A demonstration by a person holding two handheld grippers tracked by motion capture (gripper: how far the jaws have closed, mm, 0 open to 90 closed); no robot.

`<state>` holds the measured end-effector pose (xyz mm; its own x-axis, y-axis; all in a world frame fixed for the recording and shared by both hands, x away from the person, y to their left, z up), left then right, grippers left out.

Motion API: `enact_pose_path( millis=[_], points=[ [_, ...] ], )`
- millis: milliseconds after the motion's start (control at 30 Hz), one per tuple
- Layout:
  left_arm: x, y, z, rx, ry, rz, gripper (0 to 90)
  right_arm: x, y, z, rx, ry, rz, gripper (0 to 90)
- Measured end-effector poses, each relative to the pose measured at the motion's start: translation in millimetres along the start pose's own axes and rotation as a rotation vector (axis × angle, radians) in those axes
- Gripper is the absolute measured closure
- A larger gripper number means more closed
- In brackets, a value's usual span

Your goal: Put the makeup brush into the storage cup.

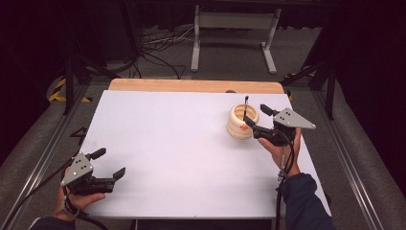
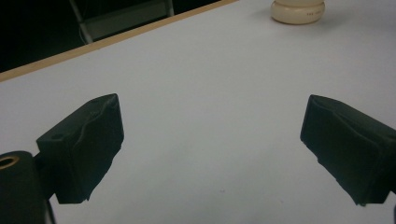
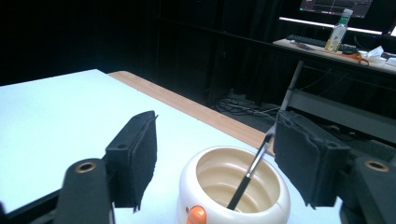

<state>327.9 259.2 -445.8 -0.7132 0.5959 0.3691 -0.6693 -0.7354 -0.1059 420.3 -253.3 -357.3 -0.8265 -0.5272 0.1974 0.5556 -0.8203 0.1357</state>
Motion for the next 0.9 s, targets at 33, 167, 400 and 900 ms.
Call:
enact_pose_path(
  millis=[33, 167, 400, 900],
  points=[
    [0.0, 0.3, 0.1, -0.001, 0.001, 0.0, 6.6, 1.3, -0.7, 0.6, 0.0, 0.001, 0.0, 28.3],
    [0.9, 0.8, 1.3, -0.006, 0.009, 0.003, 6.6, 5.3, -2.1, 2.4, 0.011, 0.006, -0.004, 25.4],
    [1.8, 1.2, 2.4, -0.007, 0.019, 0.007, 6.5, 11.3, -2.3, 3.6, 0.02, 0.007, -0.025, 16.7],
    [1.2, 1.7, 2.2, -0.011, 0.009, 0.003, 6.6, 23.3, -7.4, 4.8, 0.06, -0.006, -0.039, 9.8]
  ],
)
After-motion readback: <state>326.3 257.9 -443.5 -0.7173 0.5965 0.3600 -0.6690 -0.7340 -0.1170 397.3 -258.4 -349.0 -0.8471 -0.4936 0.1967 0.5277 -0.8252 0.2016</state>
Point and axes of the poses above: each handheld gripper's, and its own axes: x roughly backward along the jaws, z roughly out of its top, y roughly to its right, the point moved 3 cm from there along -x, roughly forward along the jaws, and after that the axes turned 2 degrees about -x, right-handed, at the moved point
